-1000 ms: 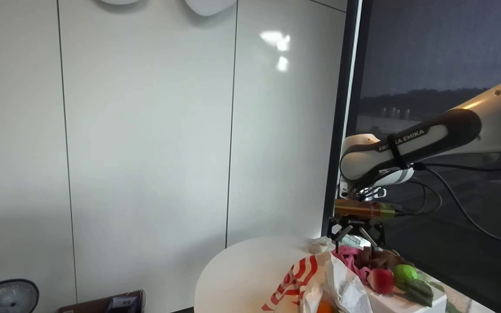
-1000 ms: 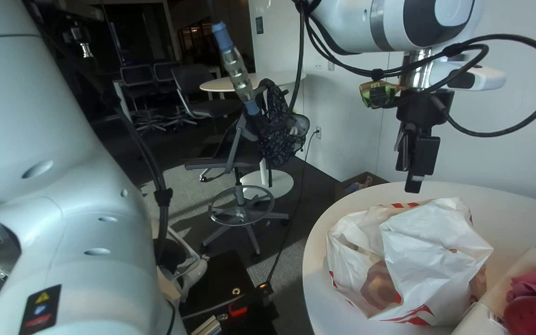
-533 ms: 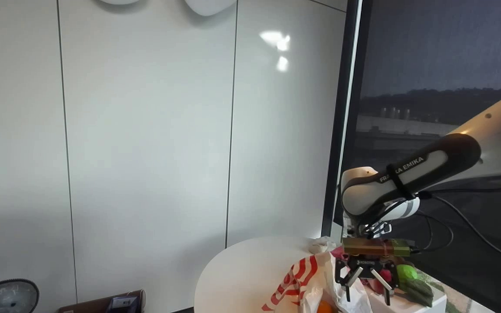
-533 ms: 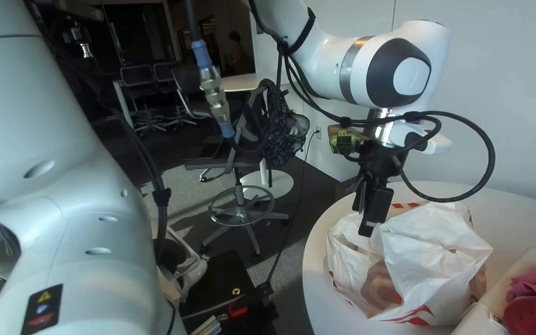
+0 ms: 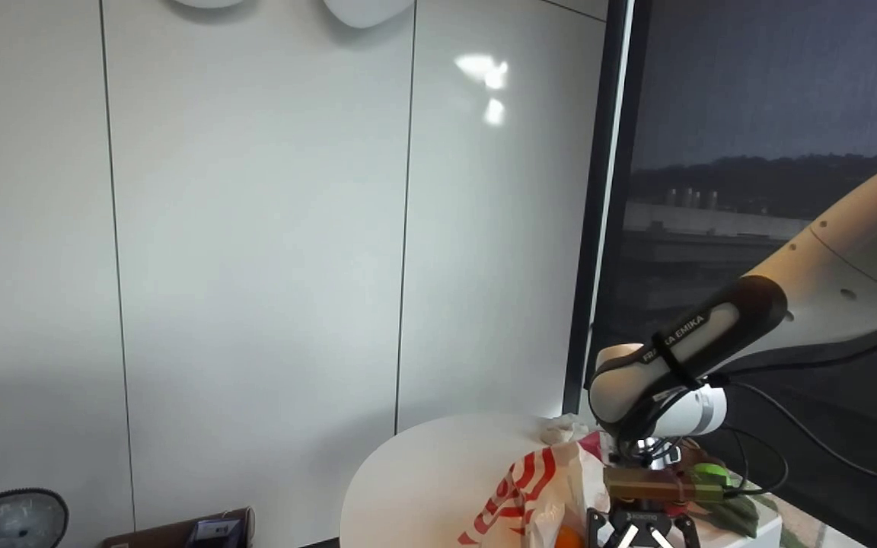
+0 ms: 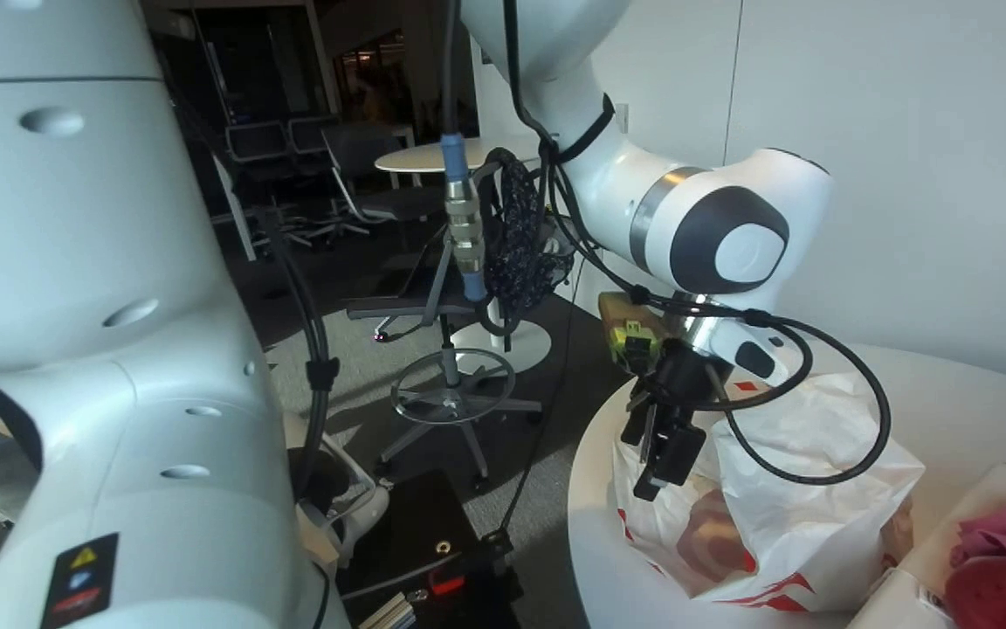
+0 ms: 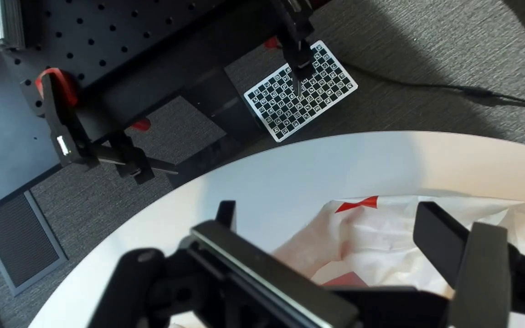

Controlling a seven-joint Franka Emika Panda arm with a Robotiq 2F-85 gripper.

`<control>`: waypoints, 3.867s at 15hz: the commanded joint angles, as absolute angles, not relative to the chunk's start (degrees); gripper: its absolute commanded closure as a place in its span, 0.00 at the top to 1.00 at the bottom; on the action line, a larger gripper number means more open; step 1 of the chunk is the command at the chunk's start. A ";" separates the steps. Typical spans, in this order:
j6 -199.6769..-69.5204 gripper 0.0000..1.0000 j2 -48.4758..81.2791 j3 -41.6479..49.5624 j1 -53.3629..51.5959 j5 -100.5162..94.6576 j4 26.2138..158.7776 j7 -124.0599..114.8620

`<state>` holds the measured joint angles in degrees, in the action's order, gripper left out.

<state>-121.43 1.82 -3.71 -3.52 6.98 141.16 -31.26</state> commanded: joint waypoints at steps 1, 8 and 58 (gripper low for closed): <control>-127.43 1.00 9.29 -3.56 -3.91 7.95 139.20 -28.76; -140.48 1.00 19.71 -2.12 -4.85 7.22 135.26 -27.32; -127.47 0.27 3.06 8.04 4.81 -10.08 120.71 -42.80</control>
